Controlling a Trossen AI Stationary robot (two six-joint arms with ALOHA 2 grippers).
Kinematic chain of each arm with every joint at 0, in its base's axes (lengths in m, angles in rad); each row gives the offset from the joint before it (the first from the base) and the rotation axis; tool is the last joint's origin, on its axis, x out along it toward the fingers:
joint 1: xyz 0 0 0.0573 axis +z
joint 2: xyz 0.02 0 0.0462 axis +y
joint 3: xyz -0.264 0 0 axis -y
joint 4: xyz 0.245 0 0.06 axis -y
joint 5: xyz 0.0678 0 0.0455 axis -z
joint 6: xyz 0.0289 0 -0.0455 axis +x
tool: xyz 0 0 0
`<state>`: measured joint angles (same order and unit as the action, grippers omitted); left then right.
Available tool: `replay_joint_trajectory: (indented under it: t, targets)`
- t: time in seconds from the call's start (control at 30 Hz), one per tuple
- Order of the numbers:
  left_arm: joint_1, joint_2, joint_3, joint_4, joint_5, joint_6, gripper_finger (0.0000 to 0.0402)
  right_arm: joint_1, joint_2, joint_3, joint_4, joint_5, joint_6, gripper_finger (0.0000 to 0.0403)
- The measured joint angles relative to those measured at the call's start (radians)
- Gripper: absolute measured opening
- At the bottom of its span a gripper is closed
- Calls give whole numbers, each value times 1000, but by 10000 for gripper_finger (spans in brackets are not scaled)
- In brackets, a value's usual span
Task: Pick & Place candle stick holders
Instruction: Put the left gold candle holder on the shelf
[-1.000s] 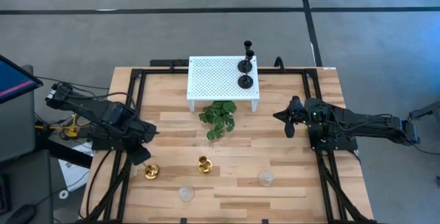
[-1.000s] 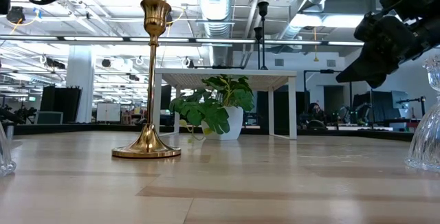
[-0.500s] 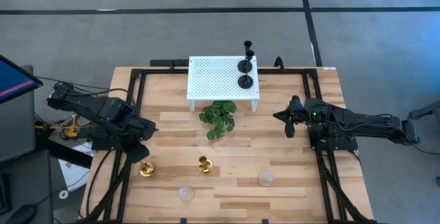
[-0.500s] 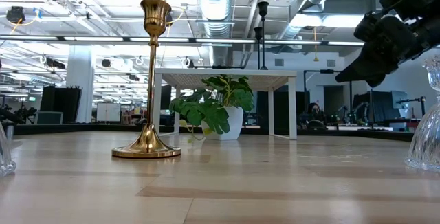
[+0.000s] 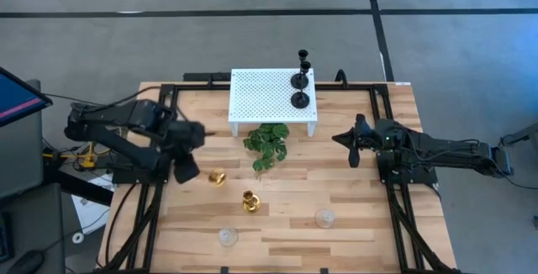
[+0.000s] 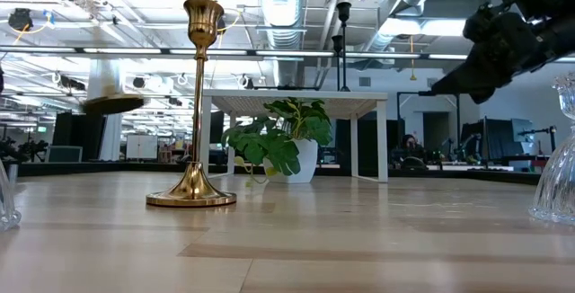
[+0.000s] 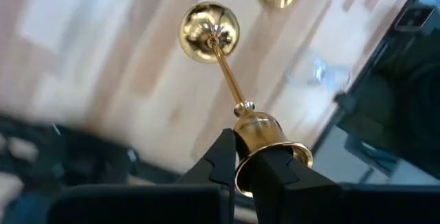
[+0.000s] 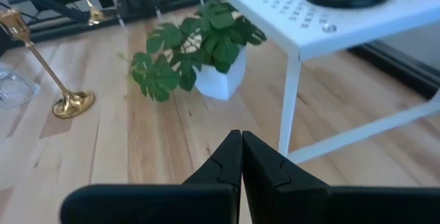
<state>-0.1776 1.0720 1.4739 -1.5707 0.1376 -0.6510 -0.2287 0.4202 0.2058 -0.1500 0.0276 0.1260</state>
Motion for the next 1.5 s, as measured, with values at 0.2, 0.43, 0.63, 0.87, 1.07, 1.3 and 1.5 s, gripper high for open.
replay_joint_trajectory:
  t: [0.2,0.43,0.63,0.87,1.07,1.3,1.5]
  targets:
    - [149,85,102,0,-74,263,20,0,48,0,48,-1,-5,0]
    - [318,181,117,0,-160,330,20,0,161,0,252,-61,-24,0]
    - [342,234,117,0,-56,305,20,0,271,0,490,-135,-58,0]
    - [307,239,117,0,-40,197,20,30,444,6,671,-138,-58,0]
    - [285,239,117,14,-34,164,20,93,632,139,706,-138,-146,0]
    - [256,239,177,32,-39,115,20,123,881,338,699,-138,-238,0]
    - [233,238,266,72,-80,114,20,122,1078,477,694,-140,-241,0]
